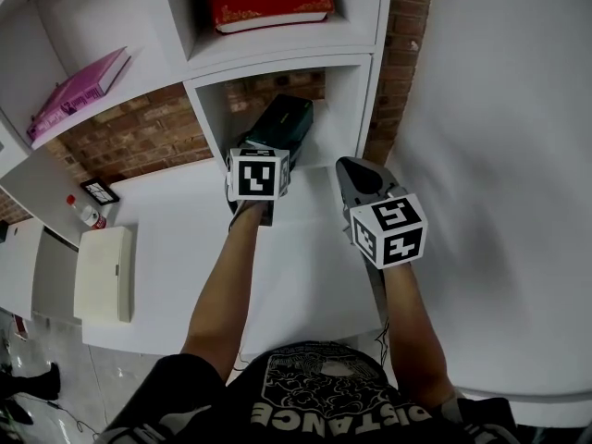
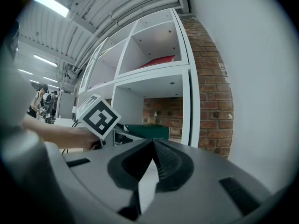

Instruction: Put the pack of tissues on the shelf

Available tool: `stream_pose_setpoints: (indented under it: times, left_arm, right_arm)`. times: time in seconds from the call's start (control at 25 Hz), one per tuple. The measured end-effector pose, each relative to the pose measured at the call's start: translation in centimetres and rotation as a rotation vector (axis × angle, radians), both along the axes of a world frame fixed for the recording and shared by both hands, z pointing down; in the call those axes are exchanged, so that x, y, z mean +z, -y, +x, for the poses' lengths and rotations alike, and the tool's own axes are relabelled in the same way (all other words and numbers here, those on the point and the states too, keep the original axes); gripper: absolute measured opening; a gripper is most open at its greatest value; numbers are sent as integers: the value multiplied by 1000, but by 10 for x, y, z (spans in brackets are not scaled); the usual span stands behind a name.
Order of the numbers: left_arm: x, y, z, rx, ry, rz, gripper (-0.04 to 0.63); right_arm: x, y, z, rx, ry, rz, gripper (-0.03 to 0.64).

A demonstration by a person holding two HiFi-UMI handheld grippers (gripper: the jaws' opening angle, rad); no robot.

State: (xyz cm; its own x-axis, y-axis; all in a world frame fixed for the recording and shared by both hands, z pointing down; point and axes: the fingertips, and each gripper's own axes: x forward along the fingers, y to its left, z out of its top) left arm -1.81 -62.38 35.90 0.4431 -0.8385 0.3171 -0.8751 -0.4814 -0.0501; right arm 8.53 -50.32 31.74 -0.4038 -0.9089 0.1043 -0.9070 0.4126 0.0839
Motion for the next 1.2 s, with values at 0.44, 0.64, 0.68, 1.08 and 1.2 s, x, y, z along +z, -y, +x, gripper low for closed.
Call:
stream_pose_setpoints:
  times: [0.44,0.64,0.68,1.08,1.2]
  left_arm:
    - [-6,-8,-7,-17,-50,17,511]
    - [-9,-25,-7,0,-57,20,509]
    - [-10,-30,-7,7,-55,22,509]
    - [-33,-78,-31,25,-135,91,399]
    - [-36,-97,-46,25,-148,109,360]
  right_arm:
    - [5,-8,0,-17,5,-18,-2]
    - [5,-12,-6,-46,12,-19,-2]
    - [5,-12,-8,-53,13,-19,-2]
    - [0,-16,-22,-114,54,-27,-2]
    - [-1,-19,-29,-135,57,-23,-2]
